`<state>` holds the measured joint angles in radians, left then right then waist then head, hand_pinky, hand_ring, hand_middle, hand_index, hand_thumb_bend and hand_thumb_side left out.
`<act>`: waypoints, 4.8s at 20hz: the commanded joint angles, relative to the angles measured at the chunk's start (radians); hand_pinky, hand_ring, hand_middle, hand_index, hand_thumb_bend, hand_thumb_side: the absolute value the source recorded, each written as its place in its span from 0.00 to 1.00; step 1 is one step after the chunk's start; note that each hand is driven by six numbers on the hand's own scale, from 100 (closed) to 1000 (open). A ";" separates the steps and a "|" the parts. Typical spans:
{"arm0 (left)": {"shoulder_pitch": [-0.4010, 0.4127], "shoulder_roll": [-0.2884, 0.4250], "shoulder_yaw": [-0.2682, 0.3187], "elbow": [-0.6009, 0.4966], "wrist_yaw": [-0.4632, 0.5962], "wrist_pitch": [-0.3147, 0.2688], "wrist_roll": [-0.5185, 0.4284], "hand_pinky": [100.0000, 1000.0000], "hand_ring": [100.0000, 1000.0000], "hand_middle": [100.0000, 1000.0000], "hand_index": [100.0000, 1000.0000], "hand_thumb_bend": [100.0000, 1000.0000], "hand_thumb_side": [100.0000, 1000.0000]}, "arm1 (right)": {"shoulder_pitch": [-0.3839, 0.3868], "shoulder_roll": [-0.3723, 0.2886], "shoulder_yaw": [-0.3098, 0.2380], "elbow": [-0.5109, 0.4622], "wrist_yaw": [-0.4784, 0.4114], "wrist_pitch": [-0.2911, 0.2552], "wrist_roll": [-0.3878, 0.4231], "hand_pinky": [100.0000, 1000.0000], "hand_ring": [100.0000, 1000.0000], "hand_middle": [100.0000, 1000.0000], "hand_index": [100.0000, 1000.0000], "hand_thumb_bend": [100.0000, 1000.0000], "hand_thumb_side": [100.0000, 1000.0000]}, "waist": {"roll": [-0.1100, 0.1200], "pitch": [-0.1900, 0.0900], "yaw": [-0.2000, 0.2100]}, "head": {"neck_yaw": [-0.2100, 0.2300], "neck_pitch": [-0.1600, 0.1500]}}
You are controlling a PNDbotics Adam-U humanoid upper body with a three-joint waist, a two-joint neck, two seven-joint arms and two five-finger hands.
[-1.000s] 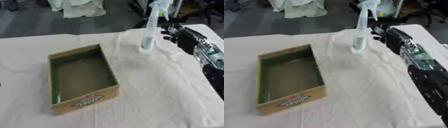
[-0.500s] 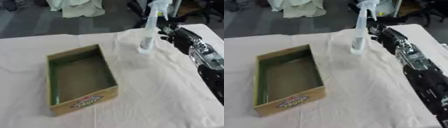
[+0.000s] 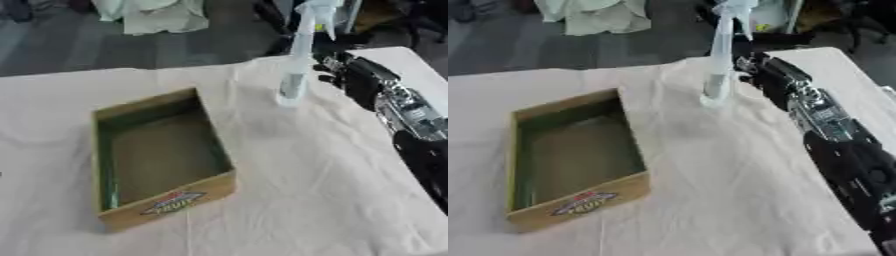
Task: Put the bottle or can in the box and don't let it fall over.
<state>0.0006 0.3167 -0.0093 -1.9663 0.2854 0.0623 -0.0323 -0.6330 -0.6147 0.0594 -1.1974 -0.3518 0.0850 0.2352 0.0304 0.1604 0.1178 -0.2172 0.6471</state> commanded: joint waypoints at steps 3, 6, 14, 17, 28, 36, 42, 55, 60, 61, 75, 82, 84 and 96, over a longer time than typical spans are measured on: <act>-0.007 0.009 -0.004 -0.008 0.002 0.001 -0.008 1.00 0.86 1.00 0.77 0.00 0.87 | -0.025 0.007 -0.002 0.032 0.014 -0.009 -0.087 0.99 1.00 1.00 1.00 0.00 0.55 | -0.002 -0.024 0.000 | -0.008 0.002; -0.010 0.012 -0.008 -0.005 0.010 0.002 -0.010 1.00 0.86 1.00 0.77 0.00 0.86 | -0.041 0.013 0.002 0.081 -0.002 -0.025 -0.143 0.98 1.00 1.00 1.00 0.00 0.59 | -0.001 -0.036 0.005 | -0.014 0.007; -0.017 0.011 -0.018 -0.001 0.026 0.007 -0.023 1.00 0.86 1.00 0.77 0.00 0.86 | -0.119 -0.002 0.023 0.336 -0.005 -0.167 -0.143 0.99 1.00 1.00 1.00 0.00 0.57 | 0.002 -0.049 0.024 | -0.041 0.010; -0.021 0.009 -0.020 -0.001 0.027 0.008 -0.025 1.00 0.86 1.00 0.77 0.00 0.86 | -0.137 -0.008 0.019 0.393 -0.003 -0.204 -0.138 0.99 1.00 1.00 1.00 0.00 0.57 | 0.004 -0.046 0.026 | -0.045 0.010; -0.027 -0.002 -0.027 0.000 0.024 0.012 -0.033 1.00 0.86 1.00 0.77 0.00 0.87 | -0.187 -0.034 0.011 0.439 -0.036 -0.248 -0.140 0.97 1.00 1.00 1.00 0.00 0.58 | 0.014 -0.031 0.034 | -0.057 0.005; -0.030 -0.008 -0.030 0.002 0.022 0.015 -0.036 1.00 0.86 1.00 0.77 0.00 0.88 | -0.198 -0.035 0.011 0.427 -0.073 -0.238 -0.151 0.97 1.00 1.00 1.00 0.00 0.59 | 0.016 -0.025 0.037 | -0.060 -0.002; -0.029 -0.009 -0.029 0.003 0.021 0.016 -0.036 1.00 0.86 1.00 0.77 0.00 0.88 | -0.199 -0.028 0.015 0.403 -0.057 -0.251 -0.143 0.98 1.00 1.00 1.00 0.00 0.57 | 0.016 -0.025 0.037 | -0.054 0.002; -0.033 -0.010 -0.030 0.003 0.022 0.017 -0.036 1.00 0.86 1.00 0.77 0.00 0.88 | -0.200 -0.011 0.021 0.352 -0.060 -0.241 -0.131 0.98 1.00 1.00 1.00 0.00 0.57 | 0.013 -0.024 0.042 | -0.054 -0.002; -0.035 -0.010 -0.030 0.003 0.022 0.018 -0.037 1.00 0.86 1.00 0.77 0.00 0.88 | -0.199 -0.004 0.024 0.337 -0.061 -0.238 -0.131 0.98 1.00 1.00 1.00 0.00 0.56 | 0.012 -0.023 0.043 | -0.056 -0.005; -0.035 -0.010 -0.030 0.003 0.022 0.018 -0.037 1.00 0.86 1.00 0.77 0.00 0.88 | -0.199 -0.003 0.025 0.332 -0.062 -0.238 -0.130 0.98 1.00 1.00 1.00 0.00 0.56 | 0.012 -0.023 0.043 | -0.055 -0.005; -0.038 -0.014 -0.032 0.005 0.023 0.021 -0.039 1.00 0.86 1.00 0.77 0.00 0.88 | -0.195 0.020 0.036 0.281 -0.071 -0.233 -0.113 0.98 1.00 1.00 1.00 0.00 0.56 | 0.014 -0.022 0.042 | -0.061 -0.004; -0.039 -0.017 -0.033 0.006 0.022 0.023 -0.041 1.00 0.86 1.00 0.77 0.00 0.88 | -0.189 0.032 0.039 0.275 -0.068 -0.234 -0.106 0.99 1.00 1.00 1.00 0.00 0.56 | 0.013 -0.021 0.041 | -0.062 -0.006; -0.040 -0.017 -0.034 0.007 0.022 0.023 -0.041 1.00 0.86 1.00 0.77 0.00 0.88 | -0.188 0.035 0.040 0.271 -0.067 -0.235 -0.103 0.99 1.00 1.00 1.00 0.00 0.56 | 0.013 -0.020 0.041 | -0.063 -0.006; -0.041 -0.021 -0.034 0.009 0.021 0.026 -0.042 1.00 0.86 1.00 0.77 0.00 0.88 | -0.167 0.047 0.041 0.272 -0.080 -0.225 -0.110 0.98 1.00 1.00 1.00 0.00 0.56 | 0.013 -0.017 0.038 | -0.059 -0.007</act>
<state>-0.0284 0.2876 -0.0458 -1.9473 0.3103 0.0864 -0.0729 -0.7847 -0.5561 0.1001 -0.9101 -0.4277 -0.1405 0.1239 0.0447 0.1531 0.1564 -0.2758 0.6486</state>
